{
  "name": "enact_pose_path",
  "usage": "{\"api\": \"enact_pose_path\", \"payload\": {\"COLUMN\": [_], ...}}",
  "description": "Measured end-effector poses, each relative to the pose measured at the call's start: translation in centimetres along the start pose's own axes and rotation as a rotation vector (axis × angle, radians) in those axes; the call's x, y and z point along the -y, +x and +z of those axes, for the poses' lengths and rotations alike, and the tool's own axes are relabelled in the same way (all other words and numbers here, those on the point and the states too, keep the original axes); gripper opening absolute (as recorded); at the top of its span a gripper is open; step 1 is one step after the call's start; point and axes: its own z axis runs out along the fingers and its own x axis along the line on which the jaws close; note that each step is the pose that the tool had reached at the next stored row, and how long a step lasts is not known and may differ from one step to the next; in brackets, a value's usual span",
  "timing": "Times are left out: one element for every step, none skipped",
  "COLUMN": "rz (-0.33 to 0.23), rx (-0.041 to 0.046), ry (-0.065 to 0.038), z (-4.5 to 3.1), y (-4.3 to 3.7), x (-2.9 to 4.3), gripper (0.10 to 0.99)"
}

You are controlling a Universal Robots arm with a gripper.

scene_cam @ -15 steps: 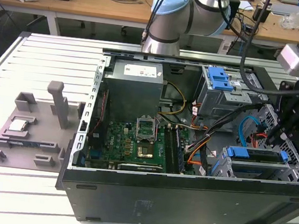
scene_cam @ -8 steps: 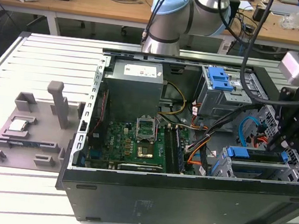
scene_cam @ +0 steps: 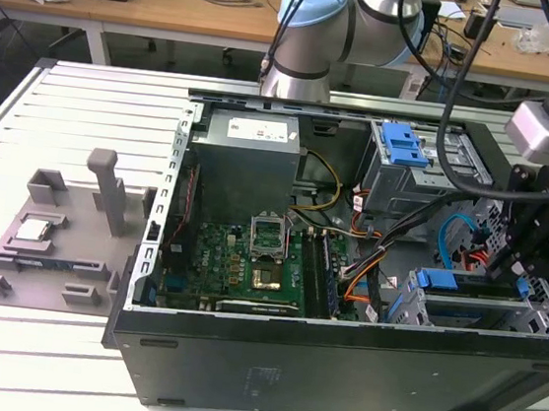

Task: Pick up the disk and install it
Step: 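Insert the first disk wire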

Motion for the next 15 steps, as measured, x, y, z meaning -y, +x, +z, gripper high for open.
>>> {"api": "enact_pose_path", "payload": {"rz": [0.000,0.000,0.000,0.000,-0.002,-0.006,-0.009,-0.010,-0.010,-0.010,-0.010,-0.010,-0.010,-0.010,-0.010], "rx": [0.0001,0.0001,0.0000,-0.0001,0.0000,0.0000,-0.0001,-0.0003,-0.0002,0.0010,0.0003,-0.0001,-0.0005,-0.0007,-0.0003], "ry": [0.000,0.000,0.000,0.000,0.000,0.000,0.000,0.000,0.000,0.000,0.000,0.000,0.000,0.000,0.000], "z": [0.03,0.08,0.13,0.15,0.17,0.18,0.18,0.17,0.17,0.23,0.20,0.18,0.18,0.22,0.32], "y": [0.00,0.00,0.00,0.00,0.00,0.00,-0.01,-0.04,-0.10,-0.14,-0.16,-0.16,-0.16,-0.16,-0.16], "x": [-0.01,-0.02,-0.03,-0.03,-0.03,0.04,0.11,0.12,0.12,0.13,0.13,0.13,0.13,0.13,0.13], "gripper": [0.169,0.169,0.169,0.169,0.169,0.169,0.169,0.169,0.169,0.169,0.169,0.169,0.169,0.169,0.169]}}
